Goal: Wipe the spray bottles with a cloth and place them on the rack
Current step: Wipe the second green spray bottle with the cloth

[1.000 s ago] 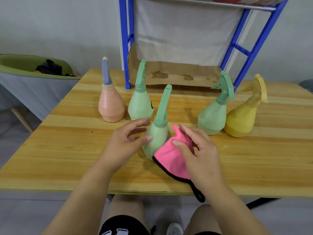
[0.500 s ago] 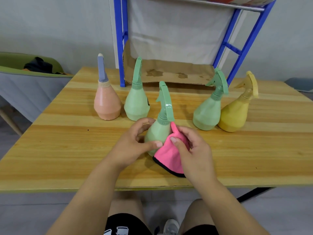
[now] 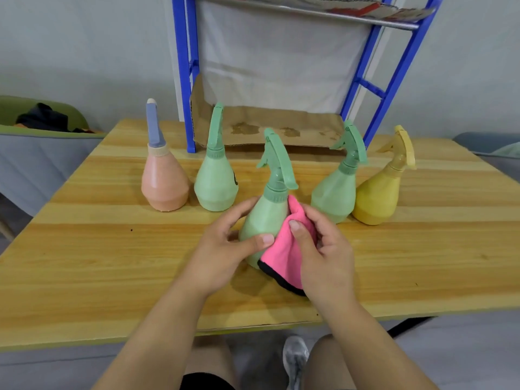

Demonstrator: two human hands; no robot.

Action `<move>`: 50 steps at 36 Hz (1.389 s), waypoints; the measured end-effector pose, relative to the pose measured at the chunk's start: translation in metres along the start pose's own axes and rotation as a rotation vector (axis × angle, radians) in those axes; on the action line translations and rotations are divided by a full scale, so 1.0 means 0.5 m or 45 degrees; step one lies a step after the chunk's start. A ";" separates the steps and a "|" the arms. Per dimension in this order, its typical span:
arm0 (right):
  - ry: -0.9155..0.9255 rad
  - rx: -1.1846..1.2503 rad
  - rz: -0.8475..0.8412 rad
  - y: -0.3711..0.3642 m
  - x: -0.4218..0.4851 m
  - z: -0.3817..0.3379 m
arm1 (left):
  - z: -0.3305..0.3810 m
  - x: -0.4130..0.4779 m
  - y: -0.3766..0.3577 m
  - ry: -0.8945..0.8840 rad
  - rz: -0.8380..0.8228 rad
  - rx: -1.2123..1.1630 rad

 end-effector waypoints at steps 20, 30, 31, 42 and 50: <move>0.245 -0.361 -0.052 -0.047 0.100 0.003 | 0.022 0.102 0.025 -0.252 0.216 0.171; 0.367 -0.262 -0.092 -0.054 0.181 0.003 | 0.035 0.156 0.027 -0.228 0.044 -0.041; 0.364 -0.216 -0.109 -0.051 0.192 0.003 | 0.037 0.163 0.026 -0.227 0.034 -0.041; 0.166 0.170 -0.198 -0.046 0.255 0.054 | 0.014 0.212 0.016 -0.272 0.099 -0.115; 0.391 0.055 -0.189 -0.046 0.235 0.069 | -0.002 0.211 0.015 -0.298 0.146 -0.040</move>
Point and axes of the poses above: each hand's wrist, its own x-axis towards the middle knuckle, its own y-axis out of the back of the hand, z = x × y, the point moved 3 cm from there along x, towards the middle knuckle, and after that the axes turned 3 degrees about -z, right-handed, at the moved point
